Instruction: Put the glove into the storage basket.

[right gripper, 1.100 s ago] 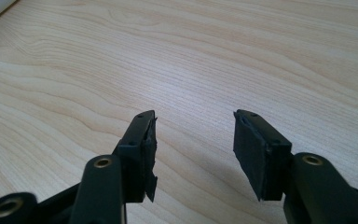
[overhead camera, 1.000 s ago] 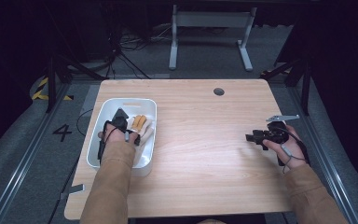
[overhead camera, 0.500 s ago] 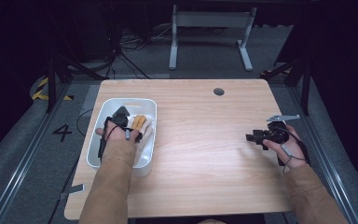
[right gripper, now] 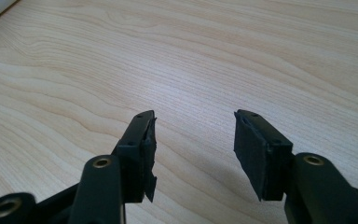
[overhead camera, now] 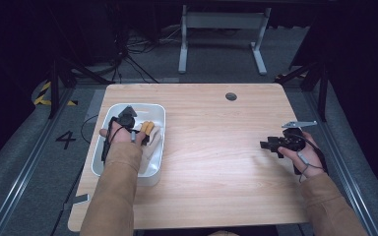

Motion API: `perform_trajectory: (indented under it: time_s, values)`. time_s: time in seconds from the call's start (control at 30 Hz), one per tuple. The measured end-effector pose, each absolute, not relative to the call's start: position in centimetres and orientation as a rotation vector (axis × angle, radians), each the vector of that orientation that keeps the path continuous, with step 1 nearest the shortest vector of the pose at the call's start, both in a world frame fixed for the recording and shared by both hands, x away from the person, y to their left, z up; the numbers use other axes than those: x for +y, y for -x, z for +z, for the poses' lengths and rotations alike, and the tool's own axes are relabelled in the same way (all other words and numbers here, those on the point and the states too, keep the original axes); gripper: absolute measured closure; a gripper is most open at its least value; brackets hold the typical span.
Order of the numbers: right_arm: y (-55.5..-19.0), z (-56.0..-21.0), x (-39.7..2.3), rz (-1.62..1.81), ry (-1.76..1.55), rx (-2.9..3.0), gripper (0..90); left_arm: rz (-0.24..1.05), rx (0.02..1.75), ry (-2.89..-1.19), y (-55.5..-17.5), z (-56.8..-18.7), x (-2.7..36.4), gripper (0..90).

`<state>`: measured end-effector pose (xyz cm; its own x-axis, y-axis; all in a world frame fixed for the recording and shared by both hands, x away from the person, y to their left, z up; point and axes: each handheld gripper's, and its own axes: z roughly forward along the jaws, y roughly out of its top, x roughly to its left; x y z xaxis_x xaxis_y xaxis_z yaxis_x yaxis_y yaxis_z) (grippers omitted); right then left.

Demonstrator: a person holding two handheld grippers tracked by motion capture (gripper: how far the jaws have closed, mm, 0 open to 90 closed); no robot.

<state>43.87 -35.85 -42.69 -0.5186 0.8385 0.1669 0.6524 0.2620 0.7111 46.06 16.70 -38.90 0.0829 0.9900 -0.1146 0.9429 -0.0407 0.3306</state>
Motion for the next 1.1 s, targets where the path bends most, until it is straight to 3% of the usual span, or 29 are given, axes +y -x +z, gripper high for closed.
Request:
perform_trajectory:
  time_s: [0.53, 1.1]
  values:
    - [-43.8, -42.8, -35.8, 1.095, -1.387, 2.296, 49.1, 0.274, 1.773, -2.004, -45.2, -36.5, 17.4, 29.0]
    - [-43.1, -42.7, -36.7, 1.095, -1.395, 2.283, 49.5, 0.263, 1.578, -2.044, -45.2, -34.1, 13.2, 32.0]
